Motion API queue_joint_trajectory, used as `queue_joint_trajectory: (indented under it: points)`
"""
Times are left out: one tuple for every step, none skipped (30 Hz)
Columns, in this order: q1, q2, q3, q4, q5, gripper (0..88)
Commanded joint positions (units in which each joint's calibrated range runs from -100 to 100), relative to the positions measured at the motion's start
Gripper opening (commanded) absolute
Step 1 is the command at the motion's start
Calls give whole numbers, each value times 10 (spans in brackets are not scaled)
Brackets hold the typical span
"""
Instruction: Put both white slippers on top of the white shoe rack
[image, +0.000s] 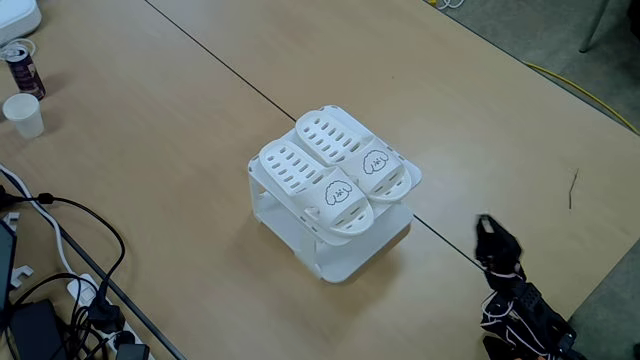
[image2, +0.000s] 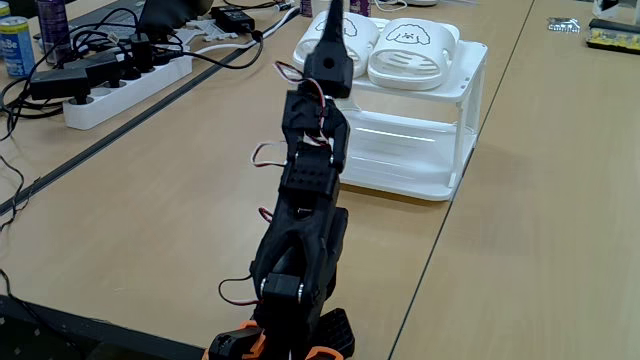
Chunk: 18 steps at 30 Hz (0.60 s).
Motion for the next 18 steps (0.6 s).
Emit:
queue_joint_trajectory:
  points:
    - [10, 0, -40, -155, 5, 7]
    - [26, 0, -43, -168, 5, 7]
    - [46, 0, -47, -177, 5, 7]
    - [66, 0, -49, -179, 5, 7]
    - [85, 0, -53, -182, 5, 7]
    - [100, 0, -53, -192, 5, 7]
    - [118, 0, -49, -224, 5, 7]
    - [127, 0, -47, -249, 5, 7]
    - [134, 0, -42, -278, 5, 7]
    - [141, 0, -33, -313, 5, 7]
    - [145, 0, -25, -352, 5, 7]
    - [145, 0, -20, -378, 5, 7]
    - [145, 0, -15, -402, 5, 7]
    - [145, 0, -8, -420, 5, 7]
    - [141, 0, 1, -438, 5, 7]
    - [138, 0, 20, -460, 5, 7]
    - [136, 0, 38, -480, 5, 7]
    - [129, 1, 61, -510, 5, 7]
